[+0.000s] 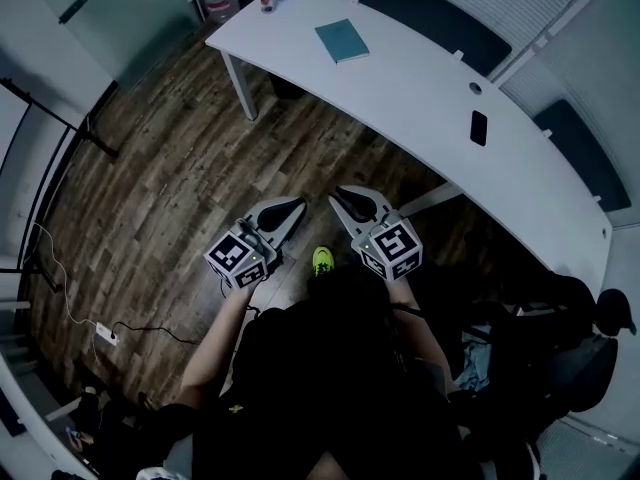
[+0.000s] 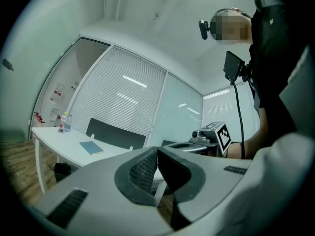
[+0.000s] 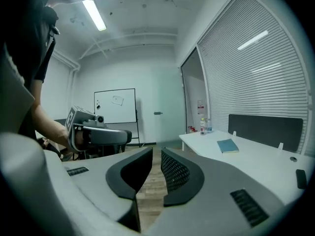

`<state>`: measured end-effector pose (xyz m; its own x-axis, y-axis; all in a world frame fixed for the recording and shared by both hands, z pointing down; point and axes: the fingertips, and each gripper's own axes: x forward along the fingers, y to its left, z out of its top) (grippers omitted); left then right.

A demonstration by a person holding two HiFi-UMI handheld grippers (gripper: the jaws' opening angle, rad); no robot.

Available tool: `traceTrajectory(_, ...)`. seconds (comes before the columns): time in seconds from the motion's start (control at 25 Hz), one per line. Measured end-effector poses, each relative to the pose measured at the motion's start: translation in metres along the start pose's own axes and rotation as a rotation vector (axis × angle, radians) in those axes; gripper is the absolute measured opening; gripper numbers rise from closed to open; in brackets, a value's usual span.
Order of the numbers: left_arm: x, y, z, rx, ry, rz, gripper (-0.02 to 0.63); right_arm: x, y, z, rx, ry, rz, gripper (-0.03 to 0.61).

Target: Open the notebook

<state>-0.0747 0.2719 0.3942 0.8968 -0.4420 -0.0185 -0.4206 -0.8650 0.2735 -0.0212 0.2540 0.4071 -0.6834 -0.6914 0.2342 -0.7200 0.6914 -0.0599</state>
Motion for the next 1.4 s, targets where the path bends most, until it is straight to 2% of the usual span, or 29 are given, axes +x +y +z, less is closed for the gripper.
traceTrajectory(0.4,0.061,0.058,0.010,0.015,0.013,0.059,0.017,0.034,-0.075,0.003,0.012,0.014,0.049,0.069)
traceTrajectory(0.68,0.098,0.083,0.018,0.029,0.006,0.093,0.017,0.039,-0.119,0.002,0.022,0.030,0.085,0.069)
traceTrajectory(1.0,0.125,0.110,0.029,0.088,0.025,0.087,0.017,0.055,-0.156,0.010,0.016,0.025,0.070,0.069)
traceTrajectory(1.2,0.136,0.136,0.036,0.092,0.018,0.088,0.017,0.072,-0.170,0.021,0.011,0.006,0.069,0.069)
traceTrajectory(1.4,0.157,0.165,0.040,0.086,0.008,0.054,0.017,0.097,-0.195,0.025,0.006,0.009,0.043,0.069)
